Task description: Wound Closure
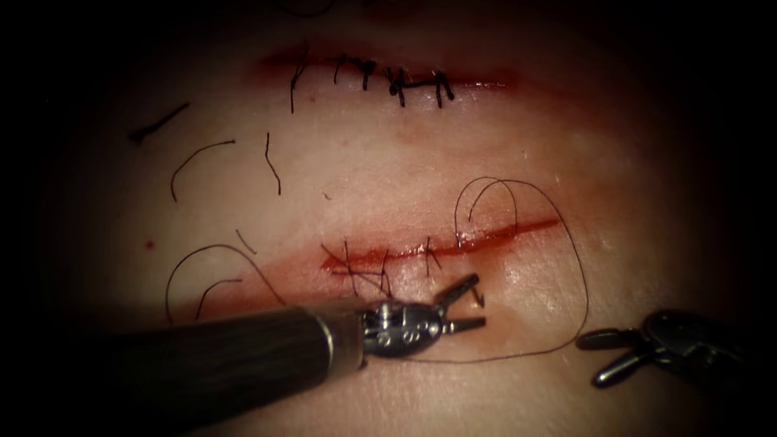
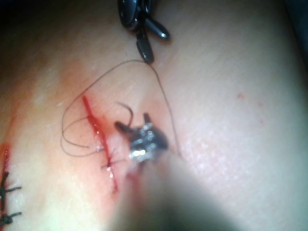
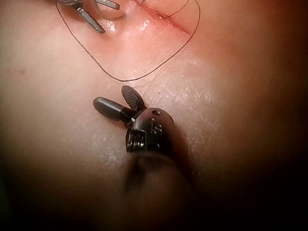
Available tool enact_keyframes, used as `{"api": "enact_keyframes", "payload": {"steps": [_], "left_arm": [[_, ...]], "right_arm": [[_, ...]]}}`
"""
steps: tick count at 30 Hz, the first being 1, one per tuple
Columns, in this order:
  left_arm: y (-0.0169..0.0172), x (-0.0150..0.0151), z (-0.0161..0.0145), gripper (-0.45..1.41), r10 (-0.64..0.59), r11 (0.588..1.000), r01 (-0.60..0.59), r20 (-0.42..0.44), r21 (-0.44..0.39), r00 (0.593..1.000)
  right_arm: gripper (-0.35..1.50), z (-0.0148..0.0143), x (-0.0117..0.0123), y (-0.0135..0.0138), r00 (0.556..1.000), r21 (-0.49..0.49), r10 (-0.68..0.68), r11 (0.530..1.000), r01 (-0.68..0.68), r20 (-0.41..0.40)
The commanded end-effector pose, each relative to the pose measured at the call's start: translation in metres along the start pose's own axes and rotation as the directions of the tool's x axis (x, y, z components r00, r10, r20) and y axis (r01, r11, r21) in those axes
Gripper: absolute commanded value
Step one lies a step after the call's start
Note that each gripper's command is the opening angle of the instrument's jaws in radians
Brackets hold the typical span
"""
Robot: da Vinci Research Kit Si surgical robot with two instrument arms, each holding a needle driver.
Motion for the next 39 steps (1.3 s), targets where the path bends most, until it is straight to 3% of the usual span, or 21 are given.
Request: {"api": "enact_keyframes", "payload": {"steps": [1,5,7,8,9,10,15,19,22,23,32,39], "left_arm": [[0.0006,-0.0002,0.0009,0.59,-0.001,1.0,0.001,-0.004,-0.006,1.0],[0.0007,0.0002,0.0012,0.52,-0.002,1.0,0.002,-0.008,-0.01,1.0],[0.0008,0.0003,0.0013,0.24,-0.002,1.0,0.002,-0.01,-0.012,1.0],[0.0008,0.0003,0.0012,0.02,-0.003,1.0,0.002,-0.01,-0.012,1.0],[0.0008,0.0003,0.0012,-0.35,-0.002,1.0,0.002,-0.01,-0.012,1.0],[0.0008,0.0002,0.0011,-0.45,-0.002,1.0,0.002,-0.013,-0.015,1.0],[0.001,0.0012,-0.0005,-0.45,-0.008,1.0,0.008,-0.017,-0.024,1.0],[-0.0001,0.0037,-0.0029,-0.45,-0.025,0.999,0.024,-0.036,-0.033,0.999],[-0.0018,0.0062,-0.0056,-0.45,-0.042,0.999,0.039,-0.071,-0.036,0.997],[-0.0033,0.0088,-0.0082,-0.45,-0.047,0.998,0.044,-0.096,-0.036,0.994],[-0.0067,0.0159,-0.0147,-0.45,-0.049,0.999,0.046,-0.166,-0.018,0.985],[-0.0068,0.0181,-0.0155,-0.45,-0.043,0.999,0.042,-0.171,-0.011,0.984]], "right_arm": [[1.28,0.0007,-0.0011,-0.0003,1.0,0.002,0.011,1.0,-0.011,-0.005],[1.28,-0.0003,-0.0015,-0.0009,1.0,-0.015,0.011,1.0,-0.011,-0.011],[1.28,-0.0006,-0.0016,-0.0011,1.0,-0.021,0.012,1.0,-0.012,-0.015],[1.28,-0.0007,-0.0016,-0.0011,1.0,-0.026,0.013,1.0,-0.013,-0.019],[1.28,-0.0008,-0.0016,-0.0011,1.0,-0.028,0.013,1.0,-0.013,-0.022],[1.28,-0.0009,-0.0016,-0.0012,0.999,-0.032,0.014,0.999,-0.015,-0.029],[1.28,-0.0014,-0.001,-0.0017,0.998,-0.069,0.025,0.997,-0.029,-0.059],[1.3,-0.0015,0.0004,-0.0029,0.995,-0.126,0.06,0.99,-0.069,-0.074],[1.31,-0.0015,0.0019,-0.0045,0.996,-0.175,0.037,0.983,-0.051,-0.079],[1.31,-0.0015,0.0032,-0.0061,0.996,-0.191,0.021,0.981,-0.038,-0.088],[1.31,-0.001,0.0045,-0.0074,0.993,-0.198,-0.001,0.98,-0.023,-0.117],[1.31,-0.0005,0.0047,-0.0069,0.993,-0.198,0.0,0.98,-0.025,-0.121]]}}
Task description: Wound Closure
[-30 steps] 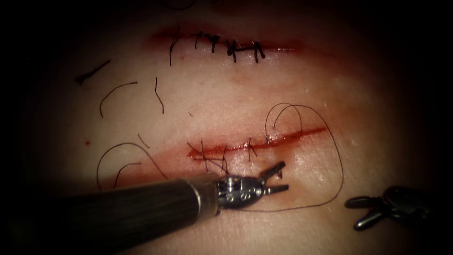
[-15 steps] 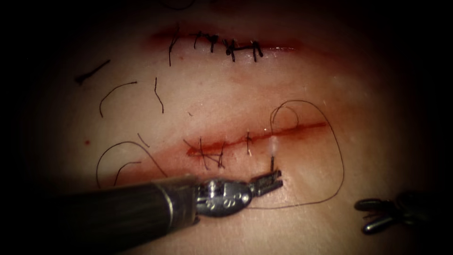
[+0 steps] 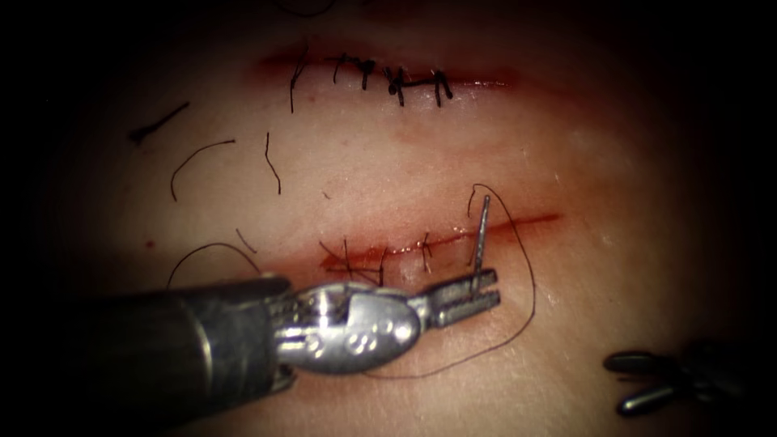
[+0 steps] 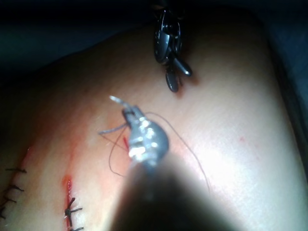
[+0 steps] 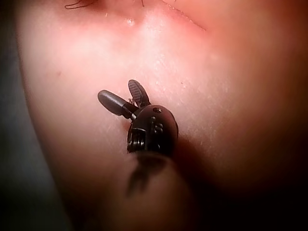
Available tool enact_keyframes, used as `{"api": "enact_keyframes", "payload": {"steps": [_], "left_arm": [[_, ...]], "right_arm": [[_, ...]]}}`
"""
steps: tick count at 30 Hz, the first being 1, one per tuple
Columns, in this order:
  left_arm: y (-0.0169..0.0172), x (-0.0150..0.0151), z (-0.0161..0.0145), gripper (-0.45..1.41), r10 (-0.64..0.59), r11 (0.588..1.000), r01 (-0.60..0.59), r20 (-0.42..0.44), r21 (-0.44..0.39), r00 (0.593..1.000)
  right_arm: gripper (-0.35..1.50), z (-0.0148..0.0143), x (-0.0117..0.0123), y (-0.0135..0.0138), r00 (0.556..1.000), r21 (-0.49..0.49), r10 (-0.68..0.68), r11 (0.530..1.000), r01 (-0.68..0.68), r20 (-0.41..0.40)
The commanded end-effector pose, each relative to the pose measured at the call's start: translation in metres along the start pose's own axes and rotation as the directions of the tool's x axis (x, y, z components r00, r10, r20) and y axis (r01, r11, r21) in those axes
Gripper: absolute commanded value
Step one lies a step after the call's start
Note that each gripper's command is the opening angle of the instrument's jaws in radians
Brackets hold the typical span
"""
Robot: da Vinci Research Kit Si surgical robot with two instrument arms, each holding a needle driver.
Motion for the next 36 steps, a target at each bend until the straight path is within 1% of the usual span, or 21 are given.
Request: {"api": "enact_keyframes", "payload": {"steps": [1,5,8,13,19,21,22,24,25,26,27,28,29,30,31,32,33,34,36], "left_arm": [[0.0002,-0.0004,0.0008,-0.45,-0.003,1.0,0.003,0.001,-0.001,1.0],[-0.0011,0.0,0.0006,-0.45,0.01,1.0,-0.01,-0.01,0.003,1.0],[-0.0027,0.0009,0.0,-0.45,0.016,1.0,-0.015,-0.031,0.022,0.999],[-0.0057,0.0034,-0.0021,-0.45,0.02,0.999,-0.016,-0.069,0.052,0.997],[-0.008,0.0055,-0.0041,-0.45,0.012,0.997,-0.004,-0.106,0.082,0.994],[-0.0085,0.0058,-0.0046,-0.45,0.007,0.996,0.003,-0.115,0.088,0.993],[-0.0088,0.0058,-0.0053,-0.45,0.003,0.996,0.008,-0.125,0.092,0.992],[-0.0089,0.0058,-0.0056,-0.45,0.002,0.996,0.01,-0.127,0.093,0.992],[-0.0091,0.0057,-0.006,-0.45,0.0,0.996,0.012,-0.131,0.092,0.991],[-0.0094,0.0057,-0.0064,-0.45,0.004,0.995,0.009,-0.135,0.094,0.991],[-0.0096,0.0057,-0.0067,-0.45,0.002,0.995,0.011,-0.14,0.096,0.99],[-0.0099,0.0056,-0.0072,-0.45,0.005,0.995,0.009,-0.144,0.098,0.99],[-0.0105,0.0056,-0.008,-0.45,0.012,0.995,0.004,-0.152,0.104,0.988],[-0.0105,0.0056,-0.008,-0.45,0.012,0.995,0.004,-0.152,0.104,0.988],[-0.0108,0.0055,-0.0085,-0.45,0.01,0.995,0.007,-0.16,0.103,0.987],[-0.011,0.0055,-0.0089,-0.45,0.007,0.994,0.01,-0.162,0.106,0.987],[-0.0113,0.0054,-0.0095,-0.45,0.004,0.994,0.014,-0.169,0.108,0.986],[-0.0113,0.0054,-0.0095,-0.45,0.004,0.994,0.014,-0.169,0.108,0.986],[-0.0117,0.0053,-0.0102,-0.45,0.001,0.993,0.019,-0.173,0.112,0.985]], "right_arm": [[1.31,0.001,-0.0008,-0.0003,1.0,0.007,0.005,1.0,-0.005,0.0],[1.31,0.0012,-0.0007,-0.0004,1.0,0.009,0.006,1.0,-0.006,0.0],[1.31,0.0012,-0.0007,-0.0004,1.0,0.009,0.0,1.0,0.0,0.0],[1.31,0.0013,-0.0007,-0.0003,1.0,0.007,-0.006,1.0,0.006,-0.001],[1.3,0.002,-0.0006,-0.0004,1.0,0.001,-0.016,1.0,0.016,0.001],[1.3,0.0022,0.0,-0.0003,1.0,-0.003,-0.028,1.0,0.028,-0.002],[1.28,0.0022,0.0008,-0.0002,0.999,-0.008,-0.043,0.999,0.043,-0.007],[1.28,0.0023,0.0012,-0.0001,0.999,-0.01,-0.051,0.999,0.05,-0.016],[1.26,0.0024,0.0016,0.0,0.998,-0.013,-0.064,0.998,0.064,-0.019],[1.2,0.0027,0.002,0.0001,0.996,-0.019,-0.089,0.996,0.089,-0.018],[1.18,0.003,0.0023,0.0001,0.994,-0.024,-0.105,0.994,0.105,-0.006],[1.18,0.0035,0.0027,0.0002,0.993,-0.03,-0.119,0.993,0.118,0.0],[1.2,0.0048,0.0037,0.0004,0.99,-0.055,-0.144,0.988,0.143,0.001],[1.2,0.0048,0.0037,0.0004,0.99,-0.055,-0.144,0.988,0.143,0.001],[1.21,0.0053,0.004,0.0006,0.986,-0.075,-0.168,0.983,0.168,0.004],[1.21,0.0059,0.0044,0.0009,0.982,-0.098,-0.186,0.978,0.186,0.008],[1.21,0.0071,0.0051,0.0019,0.974,-0.164,-0.227,0.96,0.228,0.024],[1.21,0.0071,0.0051,0.0019,0.974,-0.164,-0.227,0.96,0.228,0.024],[1.21,0.0085,0.0055,0.0031,0.965,-0.209,-0.256,0.942,0.263,0.058]]}}
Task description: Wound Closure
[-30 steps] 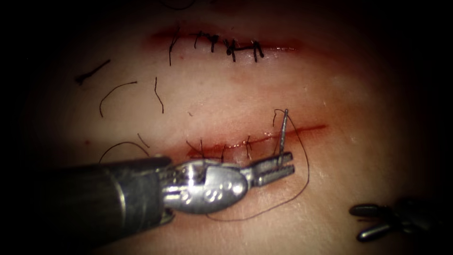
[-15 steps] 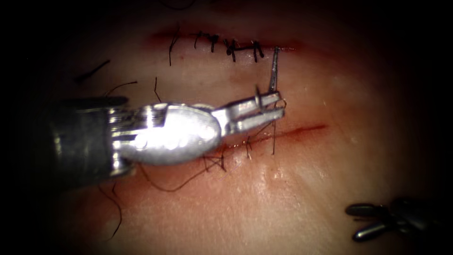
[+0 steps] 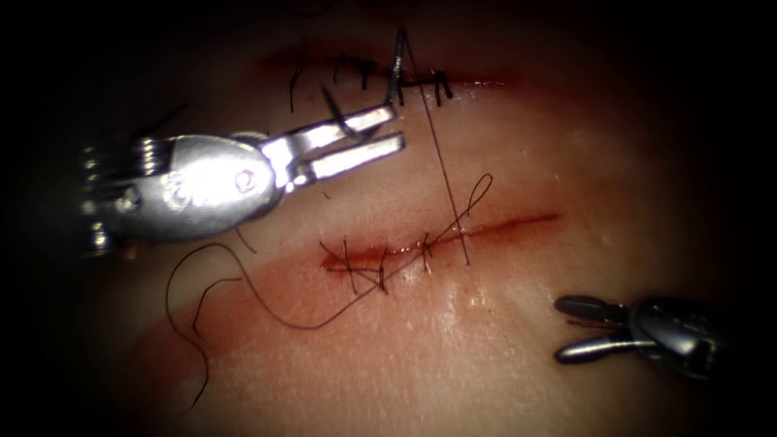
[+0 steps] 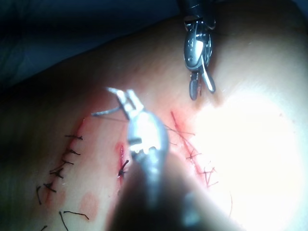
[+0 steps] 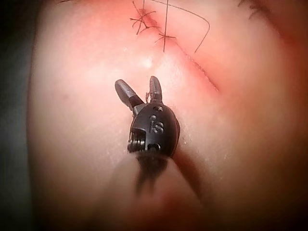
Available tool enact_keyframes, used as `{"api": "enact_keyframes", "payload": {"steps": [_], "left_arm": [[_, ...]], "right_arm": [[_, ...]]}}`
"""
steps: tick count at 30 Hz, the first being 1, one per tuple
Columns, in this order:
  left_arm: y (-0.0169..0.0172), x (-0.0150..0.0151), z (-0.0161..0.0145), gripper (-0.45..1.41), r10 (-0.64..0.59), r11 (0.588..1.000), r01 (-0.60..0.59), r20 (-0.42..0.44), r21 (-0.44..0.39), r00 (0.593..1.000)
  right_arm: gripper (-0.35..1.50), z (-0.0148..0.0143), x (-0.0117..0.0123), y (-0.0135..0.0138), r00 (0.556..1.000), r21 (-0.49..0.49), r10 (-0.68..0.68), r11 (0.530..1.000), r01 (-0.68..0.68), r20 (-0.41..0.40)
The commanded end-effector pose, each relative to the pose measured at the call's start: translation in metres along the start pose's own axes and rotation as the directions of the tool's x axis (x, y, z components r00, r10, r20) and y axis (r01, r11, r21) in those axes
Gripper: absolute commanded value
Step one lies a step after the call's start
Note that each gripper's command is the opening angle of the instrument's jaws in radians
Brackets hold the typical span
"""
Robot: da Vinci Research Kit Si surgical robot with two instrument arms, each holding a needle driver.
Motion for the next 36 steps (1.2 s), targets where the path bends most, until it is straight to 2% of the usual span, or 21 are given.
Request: {"api": "enact_keyframes", "payload": {"steps": [1,4,9,14,20,22,23,24,25,26,31,36], "left_arm": [[-0.0001,-0.0005,0.0004,-0.45,-0.003,1.0,0.003,-0.004,0.003,1.0],[-0.0004,-0.0008,0.0,-0.45,-0.005,1.0,0.005,-0.001,0.006,1.0],[-0.0007,-0.0017,0.0002,-0.45,-0.002,1.0,0.002,0.0,0.007,1.0],[-0.0008,-0.0023,0.0002,-0.45,0.0,1.0,0.0,0.003,0.009,1.0],[-0.0008,-0.0025,0.0003,-0.45,0.001,1.0,-0.001,0.003,0.01,1.0],[-0.0007,-0.0025,0.0003,-0.45,0.001,1.0,-0.001,0.003,0.01,1.0],[-0.0007,-0.0025,0.0003,-0.45,0.001,1.0,-0.001,0.003,0.01,1.0],[-0.0007,-0.0025,0.0003,-0.45,0.001,1.0,-0.001,0.003,0.01,1.0],[-0.0007,-0.0025,0.0003,-0.45,0.001,1.0,-0.001,0.003,0.01,1.0],[-0.0007,-0.0025,0.0004,-0.45,0.001,1.0,-0.001,0.003,0.01,1.0],[-0.0008,-0.0027,0.0004,-0.45,0.001,1.0,-0.002,0.006,0.012,1.0],[-0.0008,-0.0029,0.0004,-0.45,0.001,1.0,-0.002,0.018,0.023,1.0]], "right_arm": [[1.21,0.0026,-0.0004,0.0005,0.999,-0.014,-0.033,0.999,0.033,0.026],[1.18,0.0051,-0.0011,0.0015,0.991,-0.042,-0.068,0.996,0.073,0.114],[1.11,0.009,-0.0024,0.0039,0.977,-0.104,-0.085,0.989,0.106,0.195],[1.05,0.011,-0.0027,0.0045,0.976,-0.138,-0.079,0.985,0.108,0.205],[0.99,0.0123,-0.0019,0.0045,0.976,-0.135,-0.081,0.985,0.11,0.204],[0.84,0.0125,-0.0018,0.0045,0.976,-0.128,-0.081,0.986,0.108,0.202],[0.71,0.0126,-0.0018,0.0044,0.977,-0.12,-0.082,0.987,0.107,0.199],[0.49,0.0126,-0.0018,0.0044,0.977,-0.112,-0.083,0.988,0.106,0.196],[-0.15,0.0125,-0.0019,0.0043,0.978,-0.097,-0.084,0.99,0.104,0.19],[-0.35,0.0125,-0.0019,0.0042,0.978,-0.091,-0.086,0.99,0.104,0.188],[-0.35,0.0117,-0.0018,0.0033,0.974,-0.076,-0.102,0.99,0.119,0.201],[-0.35,0.0098,-0.0019,0.0008,0.97,-0.065,-0.109,0.99,0.126,0.217]]}}
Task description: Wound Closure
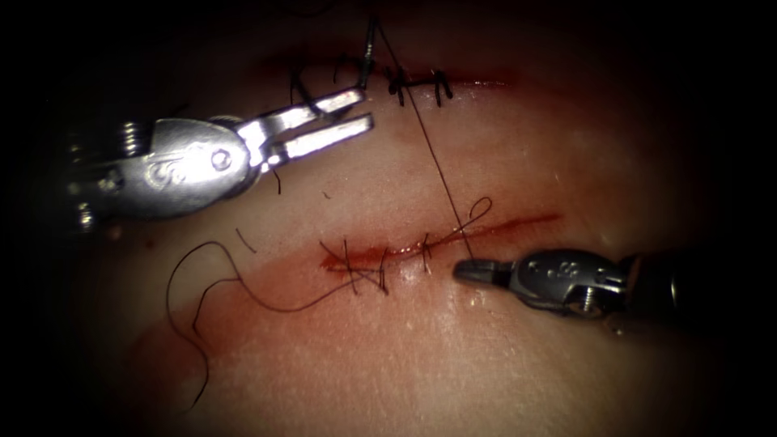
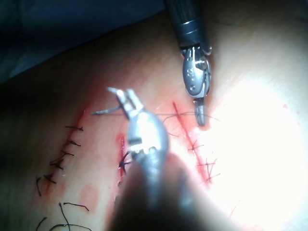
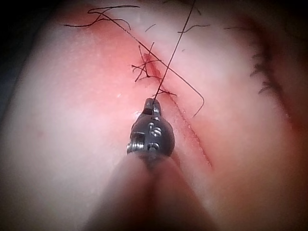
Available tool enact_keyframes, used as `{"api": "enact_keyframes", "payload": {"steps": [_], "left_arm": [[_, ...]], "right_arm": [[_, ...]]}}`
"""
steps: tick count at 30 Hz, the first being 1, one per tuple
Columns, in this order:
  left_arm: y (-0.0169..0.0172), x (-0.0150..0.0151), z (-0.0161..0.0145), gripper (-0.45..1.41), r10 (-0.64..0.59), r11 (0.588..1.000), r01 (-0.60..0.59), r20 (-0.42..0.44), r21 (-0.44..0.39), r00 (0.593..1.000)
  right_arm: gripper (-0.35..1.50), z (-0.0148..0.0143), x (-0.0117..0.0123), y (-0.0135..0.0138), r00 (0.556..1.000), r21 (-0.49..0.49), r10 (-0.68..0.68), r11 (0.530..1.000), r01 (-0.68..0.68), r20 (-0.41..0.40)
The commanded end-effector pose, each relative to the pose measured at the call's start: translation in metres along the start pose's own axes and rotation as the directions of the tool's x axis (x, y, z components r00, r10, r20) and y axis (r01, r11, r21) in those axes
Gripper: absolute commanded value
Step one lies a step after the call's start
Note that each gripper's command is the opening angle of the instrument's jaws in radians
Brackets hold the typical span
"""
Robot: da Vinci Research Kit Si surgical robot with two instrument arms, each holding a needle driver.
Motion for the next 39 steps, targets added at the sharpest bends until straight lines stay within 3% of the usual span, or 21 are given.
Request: {"api": "enact_keyframes", "payload": {"steps": [1,4,8,13,17,21,23,24,26,29,33,39], "left_arm": [[0.0002,-0.0005,0.0006,-0.45,0.0,1.0,0.0,0.0,0.001,1.0],[0.0002,-0.0004,0.0006,-0.45,0.0,1.0,0.0,0.002,-0.002,1.0],[0.0002,-0.0005,0.0007,-0.45,0.0,1.0,0.0,0.003,0.0,1.0],[0.0003,-0.0006,0.0009,-0.45,0.003,1.0,-0.003,0.008,-0.004,1.0],[0.0003,-0.0006,0.0008,-0.45,0.003,1.0,-0.003,0.008,-0.004,1.0],[0.0003,-0.0007,0.0008,-0.45,0.003,1.0,-0.003,0.009,-0.006,1.0],[0.0003,-0.0007,0.0008,-0.45,0.003,1.0,-0.003,0.01,-0.006,1.0],[0.0003,-0.0007,0.0008,-0.45,0.003,1.0,-0.003,0.01,-0.006,1.0],[0.0003,-0.0007,0.0008,-0.45,0.003,1.0,-0.003,0.01,-0.006,1.0],[0.0002,-0.0007,0.0007,-0.45,0.003,1.0,-0.003,0.011,-0.006,1.0],[0.0002,-0.0009,0.0007,-0.45,0.003,1.0,-0.003,0.012,-0.005,1.0],[0.0001,-0.001,0.0006,-0.45,0.003,1.0,-0.003,0.013,-0.005,1.0]], "right_arm": [[-0.35,-0.0004,-0.0008,-0.0024,1.0,0.013,-0.005,1.0,0.004,0.02],[-0.35,-0.0013,-0.0011,-0.0039,1.0,0.017,-0.012,1.0,0.012,0.026],[-0.35,-0.0048,-0.0013,-0.0085,0.998,0.031,-0.03,0.999,0.029,0.05],[-0.35,-0.008,0.0001,-0.0121,0.998,0.041,-0.022,0.999,0.02,0.058],[-0.35,-0.01,0.0019,-0.0155,0.999,0.105,-0.006,0.995,0.002,0.042],[-0.35,-0.0104,0.0024,-0.0161,0.999,0.124,-0.002,0.992,-0.002,0.036],[0.44,-0.0104,0.0025,-0.0157,0.999,0.127,0.0,0.992,-0.005,0.036],[0.96,-0.0104,0.0023,-0.0153,0.999,0.108,0.002,0.994,-0.006,0.043],[1.33,-0.0104,0.002,-0.0144,0.999,0.056,0.008,0.998,-0.011,0.054],[1.43,-0.011,0.0006,-0.0111,0.999,0.007,0.04,0.999,-0.04,0.009],[1.48,-0.0115,0.0003,-0.0096,0.998,-0.029,0.064,0.997,-0.065,-0.019],[1.48,-0.0123,0.0005,-0.0094,0.994,0.007,0.071,0.997,-0.071,-0.084]]}}
